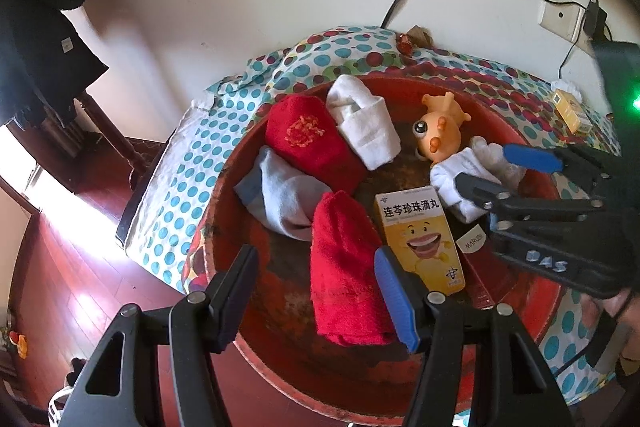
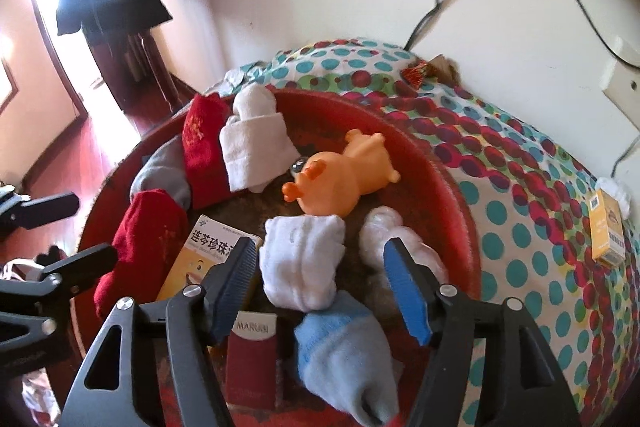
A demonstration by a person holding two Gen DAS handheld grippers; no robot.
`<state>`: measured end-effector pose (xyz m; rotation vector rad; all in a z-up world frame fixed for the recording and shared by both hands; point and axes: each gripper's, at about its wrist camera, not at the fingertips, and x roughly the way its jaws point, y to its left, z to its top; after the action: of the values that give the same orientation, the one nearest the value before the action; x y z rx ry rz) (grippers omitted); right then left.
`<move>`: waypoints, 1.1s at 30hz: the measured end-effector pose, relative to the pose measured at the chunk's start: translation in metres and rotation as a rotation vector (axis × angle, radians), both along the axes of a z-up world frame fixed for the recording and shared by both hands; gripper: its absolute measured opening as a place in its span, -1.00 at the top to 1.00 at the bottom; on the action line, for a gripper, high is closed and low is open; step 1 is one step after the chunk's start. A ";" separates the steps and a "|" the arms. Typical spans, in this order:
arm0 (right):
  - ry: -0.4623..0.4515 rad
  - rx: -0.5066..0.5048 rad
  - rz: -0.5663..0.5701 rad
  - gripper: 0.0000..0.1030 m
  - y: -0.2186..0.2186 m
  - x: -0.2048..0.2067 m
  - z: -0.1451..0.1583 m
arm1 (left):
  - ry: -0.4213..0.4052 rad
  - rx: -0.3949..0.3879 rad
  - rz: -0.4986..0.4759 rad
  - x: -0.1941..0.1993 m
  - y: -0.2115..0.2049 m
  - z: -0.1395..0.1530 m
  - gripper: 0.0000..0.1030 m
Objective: Organize objects
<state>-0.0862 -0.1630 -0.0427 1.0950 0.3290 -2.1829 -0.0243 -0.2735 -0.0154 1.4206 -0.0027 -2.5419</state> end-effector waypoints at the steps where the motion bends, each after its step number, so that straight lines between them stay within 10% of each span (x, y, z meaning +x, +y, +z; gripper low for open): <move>1: 0.000 -0.009 -0.009 -0.26 0.006 0.000 0.002 | -0.002 -0.002 -0.001 0.000 0.001 -0.001 -0.20; 21: 0.031 -0.061 -0.602 -0.29 0.292 -0.151 -0.003 | 0.060 -0.042 -0.141 -0.009 0.076 -0.003 -0.20; 33: 0.042 -0.031 -0.486 -0.50 0.244 -0.180 -0.038 | 0.036 -0.061 -0.107 -0.032 0.102 -0.011 -0.20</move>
<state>-0.2662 0.0810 -0.0810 1.2072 0.0448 -2.6258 -0.0565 -0.1715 -0.0263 1.3873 -0.1530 -2.6277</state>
